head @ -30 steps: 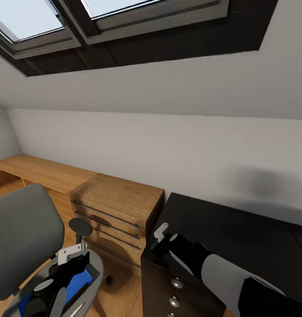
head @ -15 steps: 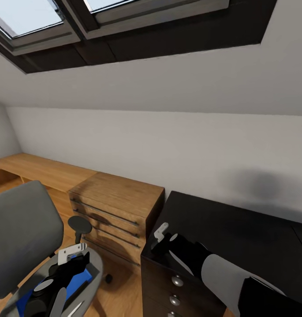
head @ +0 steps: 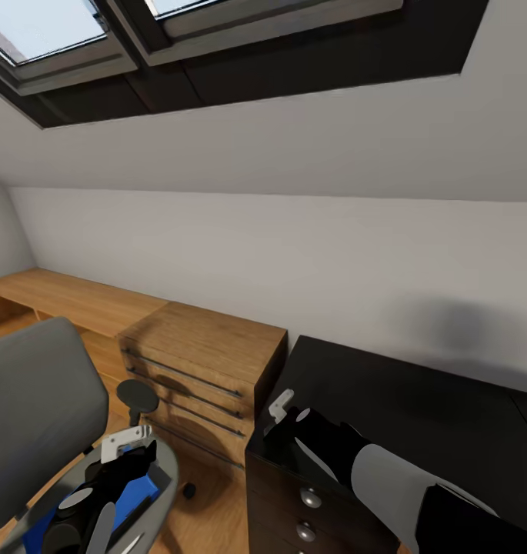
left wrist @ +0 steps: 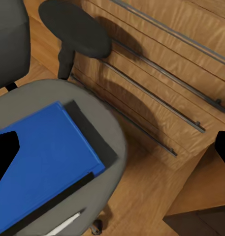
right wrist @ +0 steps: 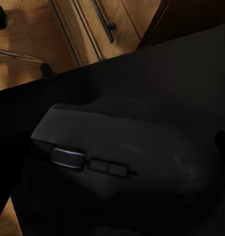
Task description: In the bedroom, organize the workspace by keeping the computer under the desk, ensuring the monitor is on the desk, placing the keyboard on the desk next to the monitor, placing the mouse on the desk next to the keyboard, moving the folder from the swivel chair onto the desk next to the mouse, stacking the notebook on top of the folder with the pen on top of the notebook, and positioning the swivel chair next to the desk.
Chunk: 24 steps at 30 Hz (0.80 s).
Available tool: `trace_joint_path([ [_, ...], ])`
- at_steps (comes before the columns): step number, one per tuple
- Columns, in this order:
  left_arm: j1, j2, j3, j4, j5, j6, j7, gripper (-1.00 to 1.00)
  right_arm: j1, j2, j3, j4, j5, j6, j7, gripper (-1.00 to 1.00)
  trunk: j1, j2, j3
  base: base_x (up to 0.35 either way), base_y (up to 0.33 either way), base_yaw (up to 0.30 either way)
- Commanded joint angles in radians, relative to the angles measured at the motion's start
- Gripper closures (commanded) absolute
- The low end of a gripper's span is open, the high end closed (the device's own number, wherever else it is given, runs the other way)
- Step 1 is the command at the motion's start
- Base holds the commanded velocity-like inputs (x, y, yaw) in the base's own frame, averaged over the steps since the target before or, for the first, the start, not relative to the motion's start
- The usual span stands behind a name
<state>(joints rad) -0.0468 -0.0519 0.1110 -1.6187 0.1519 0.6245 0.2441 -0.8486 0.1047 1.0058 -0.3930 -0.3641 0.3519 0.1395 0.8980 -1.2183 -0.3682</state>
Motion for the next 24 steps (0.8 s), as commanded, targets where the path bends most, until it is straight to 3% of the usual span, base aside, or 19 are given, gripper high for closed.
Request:
trace_joint_path([
  [1,-0.001,0.000,0.001,-0.001,0.011,0.004,0.007,-1.00,-0.001,0.000,0.004,-0.001,-0.002,0.004,0.001,1.00,0.000,-0.001,-0.001,0.198,0.000,0.000],
  [24,-0.001,0.000,0.015,-0.001,0.011,0.006,0.007,-1.00,-0.001,0.000,0.004,0.001,-0.001,0.005,0.002,1.00,0.000,-0.001,-0.001,0.014,0.000,0.000],
])
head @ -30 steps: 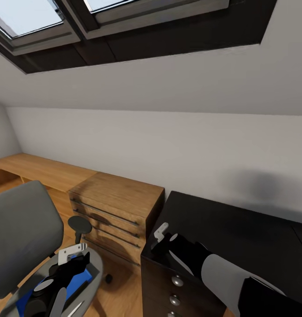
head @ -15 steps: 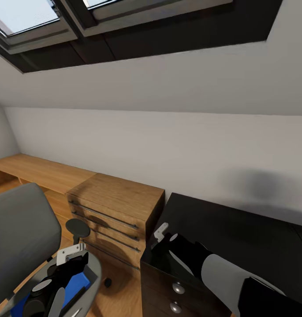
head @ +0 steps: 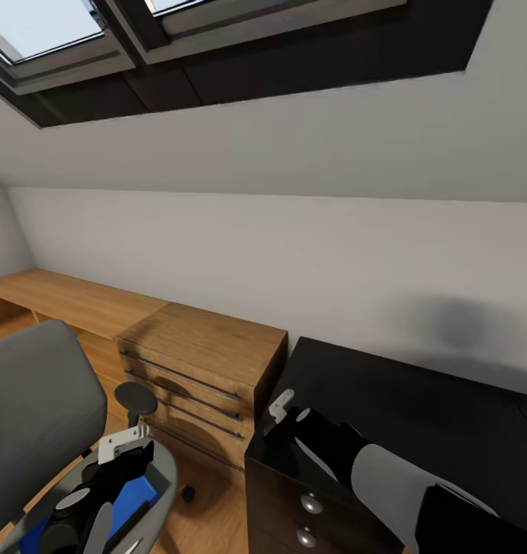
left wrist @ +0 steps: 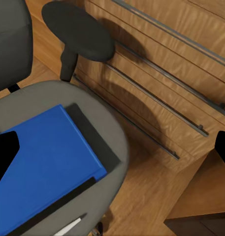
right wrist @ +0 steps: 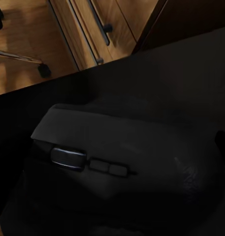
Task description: In the bedroom, organize the workspace by keeping the computer under the desk, ensuring the monitor is on the desk, placing the keyboard on the desk next to the monitor, placing the mouse on the desk next to the keyboard, moving the folder from the swivel chair onto the desk next to the mouse, stacking the notebook on top of the folder with the pen on top of the notebook, and positioning the swivel chair next to the desk.
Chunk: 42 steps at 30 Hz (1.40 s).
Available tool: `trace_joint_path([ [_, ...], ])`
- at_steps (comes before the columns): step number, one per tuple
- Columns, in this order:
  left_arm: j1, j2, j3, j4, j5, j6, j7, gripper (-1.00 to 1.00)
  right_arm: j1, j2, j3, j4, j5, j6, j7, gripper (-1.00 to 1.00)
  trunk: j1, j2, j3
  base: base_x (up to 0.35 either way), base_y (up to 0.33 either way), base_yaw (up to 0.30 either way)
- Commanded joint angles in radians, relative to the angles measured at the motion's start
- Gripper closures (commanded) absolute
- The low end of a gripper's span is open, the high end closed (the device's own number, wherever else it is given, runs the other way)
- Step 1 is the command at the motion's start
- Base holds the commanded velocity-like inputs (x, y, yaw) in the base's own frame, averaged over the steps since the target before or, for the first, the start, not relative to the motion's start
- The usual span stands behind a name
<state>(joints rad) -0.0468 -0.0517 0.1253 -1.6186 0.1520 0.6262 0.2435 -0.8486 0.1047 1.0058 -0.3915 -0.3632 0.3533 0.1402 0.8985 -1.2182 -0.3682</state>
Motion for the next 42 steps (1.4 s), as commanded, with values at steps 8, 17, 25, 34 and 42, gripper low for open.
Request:
trace_joint_path([
  [8,-0.001,0.000,0.016,-0.001,0.011,0.005,0.007,-1.00,-0.001,0.000,0.004,0.016,-0.002,0.004,0.001,1.00,0.000,-0.001,-0.001,0.000,0.000,0.000],
  [17,-0.001,-0.002,0.029,-0.001,0.012,0.006,0.007,-1.00,-0.001,0.000,0.004,0.017,-0.002,0.004,0.001,1.00,0.012,-0.022,-0.011,0.000,0.000,0.000],
  [25,-0.001,-0.004,0.028,-0.001,0.012,0.006,0.006,-1.00,-0.001,0.000,0.004,0.017,-0.002,0.004,0.001,1.00,0.042,-0.078,-0.036,0.000,0.000,0.000],
  [34,-0.001,-0.002,0.032,-0.001,0.012,0.006,0.006,-1.00,-0.001,0.000,0.004,0.017,-0.002,0.004,0.001,1.00,0.050,-0.092,-0.042,0.000,0.000,0.000],
  [42,-0.001,-0.002,0.037,-0.001,0.012,0.006,0.006,-1.00,-0.001,0.000,0.004,0.017,-0.002,0.004,0.001,1.00,0.050,-0.092,-0.042,0.000,0.000,0.000],
])
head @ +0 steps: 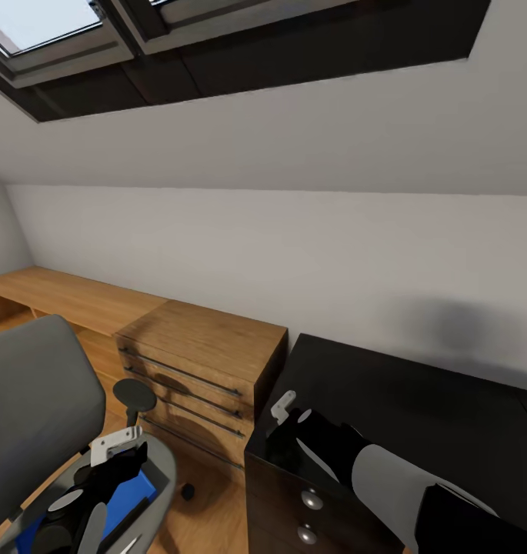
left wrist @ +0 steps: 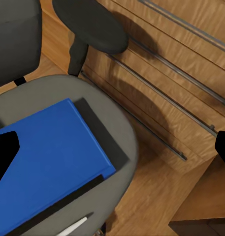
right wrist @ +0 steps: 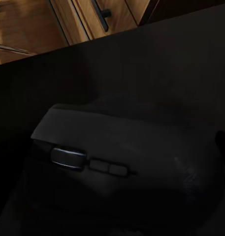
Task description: In the bedroom, organize the workspace by keeping the computer under the desk, ensuring the monitor is on the desk, placing the keyboard on the desk next to the monitor, placing the mouse on the desk next to the keyboard, moving the folder from the swivel chair onto the desk next to the mouse, stacking the notebook on top of the folder with the pen on top of the notebook, and positioning the swivel chair next to the desk.
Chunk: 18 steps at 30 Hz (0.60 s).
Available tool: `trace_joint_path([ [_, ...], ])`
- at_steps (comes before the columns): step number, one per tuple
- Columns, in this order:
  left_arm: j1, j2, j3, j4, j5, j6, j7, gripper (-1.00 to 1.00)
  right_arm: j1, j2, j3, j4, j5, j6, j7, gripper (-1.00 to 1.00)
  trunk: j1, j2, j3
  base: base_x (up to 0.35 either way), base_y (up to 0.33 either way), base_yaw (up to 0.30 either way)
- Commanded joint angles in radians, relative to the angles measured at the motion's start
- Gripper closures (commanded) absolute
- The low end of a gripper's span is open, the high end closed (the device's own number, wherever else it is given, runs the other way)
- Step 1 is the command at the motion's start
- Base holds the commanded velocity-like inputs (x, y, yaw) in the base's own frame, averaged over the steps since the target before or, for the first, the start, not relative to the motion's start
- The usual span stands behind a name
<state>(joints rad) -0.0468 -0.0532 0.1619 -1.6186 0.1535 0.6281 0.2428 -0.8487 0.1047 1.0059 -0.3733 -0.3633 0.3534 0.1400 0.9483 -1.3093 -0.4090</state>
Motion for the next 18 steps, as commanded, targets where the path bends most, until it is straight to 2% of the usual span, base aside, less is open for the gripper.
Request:
trace_joint_path([
  [1,-0.001,0.000,0.001,-0.001,0.011,0.004,0.007,-1.00,-0.001,0.000,0.004,-0.001,-0.002,0.004,0.001,1.00,0.000,-0.001,-0.001,0.000,0.000,0.000],
  [7,-0.001,-0.001,0.001,-0.001,0.011,0.004,0.007,-1.00,-0.001,0.000,0.003,-0.001,-0.002,0.003,0.001,1.00,0.000,-0.001,-0.001,0.000,0.000,0.000],
  [8,-0.001,0.000,0.001,-0.001,0.011,0.004,0.007,-1.00,-0.001,0.000,0.003,-0.001,-0.002,0.003,0.001,-1.00,0.000,-0.001,-0.001,0.000,0.000,0.000],
  [12,-0.001,-0.001,0.000,-0.001,0.011,0.004,0.007,-1.00,-0.001,0.000,0.005,-0.001,-0.002,0.003,0.001,-1.00,0.000,-0.001,-0.001,0.000,0.000,0.000],
  [18,-0.001,-0.001,-0.001,-0.001,0.011,0.003,0.007,-1.00,-0.001,0.000,0.005,-0.001,-0.002,0.003,0.001,-1.00,-0.023,0.041,0.018,0.000,0.000,0.000],
])
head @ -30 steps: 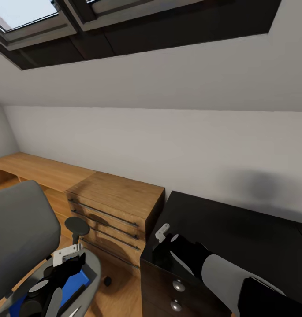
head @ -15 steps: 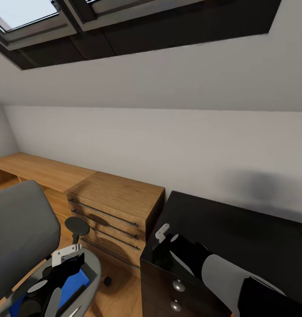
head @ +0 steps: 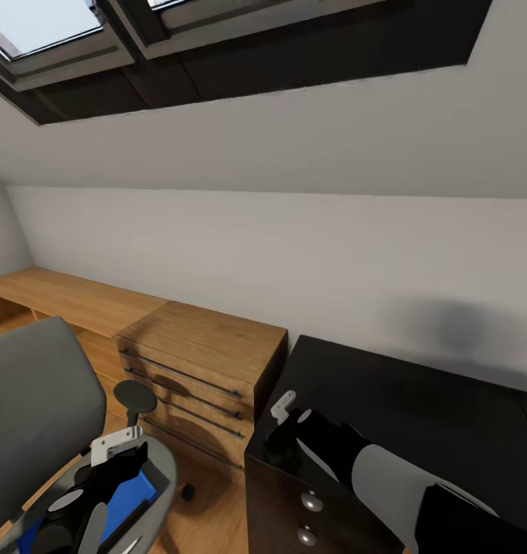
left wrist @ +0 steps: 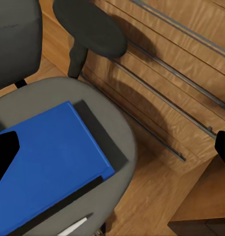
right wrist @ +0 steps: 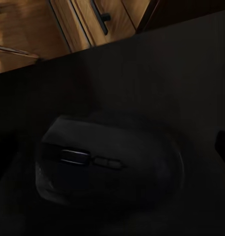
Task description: In the bedroom, organize the workspace by keeping the computer under the desk, ensuring the monitor is on the desk, placing the keyboard on the desk next to the monitor, placing the mouse on the desk next to the keyboard, moving the folder from the swivel chair onto the desk next to the mouse, stacking the notebook on top of the folder with the pen on top of the notebook, and positioning the swivel chair next to the desk.
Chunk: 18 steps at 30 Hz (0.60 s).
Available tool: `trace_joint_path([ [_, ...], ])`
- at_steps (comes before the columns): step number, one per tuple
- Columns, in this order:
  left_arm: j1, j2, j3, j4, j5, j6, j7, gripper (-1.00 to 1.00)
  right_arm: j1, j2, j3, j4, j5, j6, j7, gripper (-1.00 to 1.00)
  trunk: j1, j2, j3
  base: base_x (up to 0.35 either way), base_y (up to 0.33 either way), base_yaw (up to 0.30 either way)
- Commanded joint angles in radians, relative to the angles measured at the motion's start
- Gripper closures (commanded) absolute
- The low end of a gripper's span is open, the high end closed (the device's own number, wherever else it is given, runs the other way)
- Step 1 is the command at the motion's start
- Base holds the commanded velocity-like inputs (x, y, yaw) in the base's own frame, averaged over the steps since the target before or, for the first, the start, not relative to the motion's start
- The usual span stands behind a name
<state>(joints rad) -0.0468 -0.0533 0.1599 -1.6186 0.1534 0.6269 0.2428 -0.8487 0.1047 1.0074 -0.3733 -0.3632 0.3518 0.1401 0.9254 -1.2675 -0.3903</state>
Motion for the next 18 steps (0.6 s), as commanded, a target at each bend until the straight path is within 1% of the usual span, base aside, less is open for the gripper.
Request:
trace_joint_path([
  [1,-0.001,0.000,0.001,-0.001,0.011,0.004,0.007,-1.00,-0.001,0.000,0.003,-0.001,-0.002,0.004,0.001,-1.00,-0.004,0.007,0.002,0.000,0.000,0.000],
  [7,-0.001,0.000,0.001,-0.001,0.011,0.005,0.008,-1.00,-0.001,0.000,0.003,-0.008,-0.002,0.004,0.000,-1.00,-0.027,0.049,0.021,0.000,0.000,0.000],
  [11,-0.001,0.000,0.002,-0.001,0.009,0.005,0.009,-1.00,-0.001,-0.001,0.001,-0.064,-0.002,0.009,-0.039,-1.00,-0.042,0.077,0.033,0.000,0.000,0.000],
  [12,-0.001,0.000,0.002,-0.001,0.009,0.005,0.009,-1.00,-0.001,-0.002,-0.001,-0.090,-0.003,0.015,-0.067,-1.00,-0.046,0.084,0.037,0.000,0.000,0.000],
  [14,-0.001,0.001,0.003,-0.001,0.009,0.005,0.009,-1.00,-0.001,-0.003,-0.004,-0.119,-0.004,0.027,-0.103,-1.00,-0.054,0.098,0.043,0.000,0.000,0.000],
  [16,-0.001,0.001,0.003,-0.001,0.009,0.004,0.009,-1.00,-0.001,-0.006,-0.020,-0.190,-0.007,0.068,-0.190,-1.00,-0.061,0.112,0.049,0.000,0.000,0.000],
  [17,-0.001,0.001,0.004,-0.001,0.009,0.004,0.009,-1.00,-0.001,-0.007,-0.027,-0.212,-0.008,0.081,-0.213,-1.00,-0.065,0.119,0.052,0.000,0.000,0.000],
  [18,-0.001,0.001,0.004,-0.001,0.009,0.004,0.009,-1.00,0.000,-0.009,-0.041,-0.258,-0.009,0.106,-0.255,-1.00,-0.069,0.126,0.055,0.000,0.000,0.000],
])
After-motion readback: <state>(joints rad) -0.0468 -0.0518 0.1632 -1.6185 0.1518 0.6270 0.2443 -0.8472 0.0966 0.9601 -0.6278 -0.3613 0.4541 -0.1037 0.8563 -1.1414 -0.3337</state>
